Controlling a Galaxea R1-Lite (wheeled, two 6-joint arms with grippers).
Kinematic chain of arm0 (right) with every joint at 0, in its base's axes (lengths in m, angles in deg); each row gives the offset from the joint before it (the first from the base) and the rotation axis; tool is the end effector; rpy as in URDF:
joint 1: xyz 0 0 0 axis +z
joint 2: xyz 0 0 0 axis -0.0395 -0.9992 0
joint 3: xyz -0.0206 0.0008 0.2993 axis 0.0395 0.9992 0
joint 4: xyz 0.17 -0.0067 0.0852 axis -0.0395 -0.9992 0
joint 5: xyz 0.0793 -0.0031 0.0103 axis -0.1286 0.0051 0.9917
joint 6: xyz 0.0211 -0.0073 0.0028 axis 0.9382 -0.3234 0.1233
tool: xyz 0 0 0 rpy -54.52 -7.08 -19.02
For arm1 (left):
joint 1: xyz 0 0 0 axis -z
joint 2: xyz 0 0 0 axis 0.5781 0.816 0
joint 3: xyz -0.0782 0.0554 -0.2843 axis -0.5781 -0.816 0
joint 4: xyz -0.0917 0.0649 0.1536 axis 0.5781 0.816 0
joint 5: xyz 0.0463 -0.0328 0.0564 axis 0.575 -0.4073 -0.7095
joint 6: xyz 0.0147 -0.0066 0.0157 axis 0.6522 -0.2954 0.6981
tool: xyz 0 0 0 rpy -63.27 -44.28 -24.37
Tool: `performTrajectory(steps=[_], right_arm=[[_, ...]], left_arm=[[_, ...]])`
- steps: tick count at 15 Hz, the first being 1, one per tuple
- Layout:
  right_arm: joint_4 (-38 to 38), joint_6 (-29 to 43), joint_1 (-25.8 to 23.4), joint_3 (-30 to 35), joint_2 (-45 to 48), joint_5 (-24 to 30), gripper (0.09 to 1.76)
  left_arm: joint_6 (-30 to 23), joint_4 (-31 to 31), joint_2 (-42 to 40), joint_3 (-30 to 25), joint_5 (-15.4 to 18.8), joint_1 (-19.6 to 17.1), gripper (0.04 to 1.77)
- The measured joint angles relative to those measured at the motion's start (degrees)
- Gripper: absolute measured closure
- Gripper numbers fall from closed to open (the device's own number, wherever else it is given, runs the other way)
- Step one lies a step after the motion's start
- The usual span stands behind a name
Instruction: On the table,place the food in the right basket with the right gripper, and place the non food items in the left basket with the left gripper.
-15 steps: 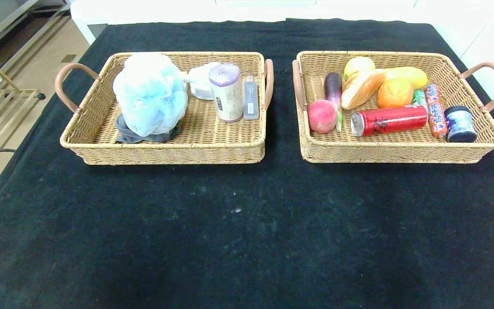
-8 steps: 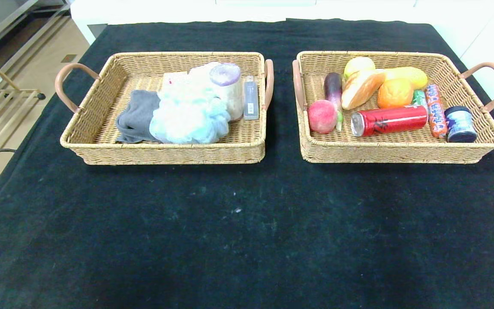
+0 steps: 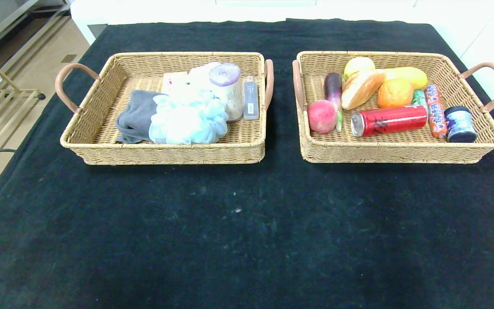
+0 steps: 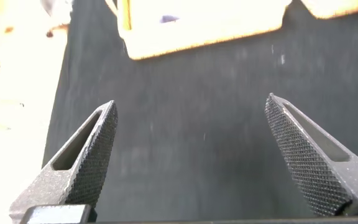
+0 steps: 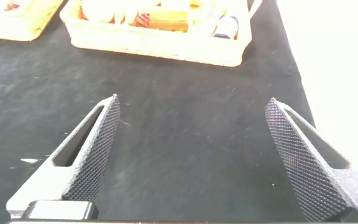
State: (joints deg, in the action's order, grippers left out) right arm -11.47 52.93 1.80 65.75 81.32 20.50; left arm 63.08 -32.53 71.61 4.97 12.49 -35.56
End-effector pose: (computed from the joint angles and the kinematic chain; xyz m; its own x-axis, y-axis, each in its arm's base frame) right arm -0.0575 0.0020 0.1730 0.9782 0.0597 0.1988 -0.0452 0.9960 -0.0770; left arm -0.1029 -0.0023 0.1843 0.9797 -0.0774 0.1849 0.0510 0.9884 0.1433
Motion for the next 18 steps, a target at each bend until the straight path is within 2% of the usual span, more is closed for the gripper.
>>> performTrajectory(steps=[2,4,7,10,13,18], right_arm=[[1.7,-0.2,0.1,4.6,2.5,-0.4,0.14],[7.6,0.4,0.1,8.8,3.9,-0.9,0.14],[12.0,-1.5,0.1,15.4,4.6,-1.5,0.14],[12.3,-2.1,0.1,21.0,4.8,-1.3,0.14],[7.8,-1.7,0.1,23.2,4.8,-1.8,0.14],[7.0,1.9,0.2,23.5,4.8,-3.3,0.14]], left_arm=[[0.0,-9.7,-0.2,-6.1,0.0,0.0,0.09],[0.2,-20.0,-0.3,-13.4,0.0,0.0,0.09],[0.8,-29.2,-0.4,-23.6,0.1,0.0,0.09],[1.5,-31.0,-0.4,-30.6,0.0,0.0,0.09],[3.2,-31.7,-0.4,-35.1,0.0,0.0,0.09],[2.8,-25.3,-0.4,-36.3,-1.2,0.0,0.09]])
